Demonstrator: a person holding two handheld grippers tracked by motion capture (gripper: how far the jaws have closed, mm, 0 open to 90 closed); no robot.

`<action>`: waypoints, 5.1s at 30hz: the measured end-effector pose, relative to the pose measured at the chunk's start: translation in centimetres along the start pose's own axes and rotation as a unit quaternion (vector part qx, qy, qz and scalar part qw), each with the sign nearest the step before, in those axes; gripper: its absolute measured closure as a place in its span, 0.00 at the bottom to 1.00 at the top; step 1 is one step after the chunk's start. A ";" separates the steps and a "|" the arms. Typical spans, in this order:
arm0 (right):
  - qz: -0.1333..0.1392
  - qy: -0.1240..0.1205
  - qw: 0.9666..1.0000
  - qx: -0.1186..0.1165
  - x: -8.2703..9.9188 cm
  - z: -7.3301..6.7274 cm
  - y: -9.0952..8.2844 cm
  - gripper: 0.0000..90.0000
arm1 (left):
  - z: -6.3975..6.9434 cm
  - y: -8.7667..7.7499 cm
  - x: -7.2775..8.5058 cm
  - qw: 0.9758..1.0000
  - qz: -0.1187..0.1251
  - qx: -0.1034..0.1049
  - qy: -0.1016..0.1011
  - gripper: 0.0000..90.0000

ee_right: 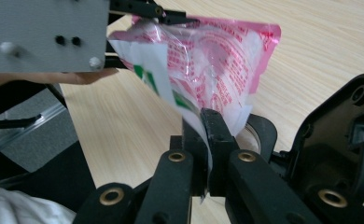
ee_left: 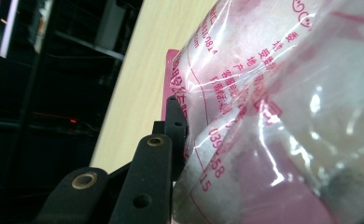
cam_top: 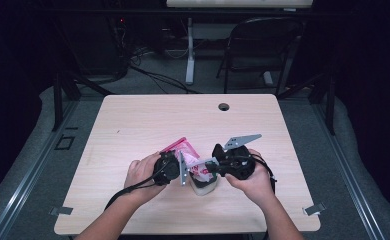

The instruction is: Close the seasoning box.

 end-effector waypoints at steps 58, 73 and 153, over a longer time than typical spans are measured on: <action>0.065 0.066 0.995 -0.022 -3.5 1.9 -3.5 0.65 | -1.8 -1.1 12.9 0.907 0.104 0.100 -0.396 0.91; 0.072 0.109 0.990 -0.047 -5.2 2.2 -3.8 0.64 | -1.9 -0.6 15.8 0.888 0.103 0.097 -0.437 0.91; 0.093 0.130 0.987 -0.008 -6.1 6.0 -4.8 0.64 | -2.8 -6.7 20.0 0.837 0.143 0.082 -0.522 0.40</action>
Point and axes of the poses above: each handheld gripper's, and its own axes: y roughly forward along the jaws, x roughly out of its underside, z roughly to its right, the point moved 10 cm from there along y, roughly forward along the jaws, and after that the axes turned 1 degree about z, right-handed, at the moved point
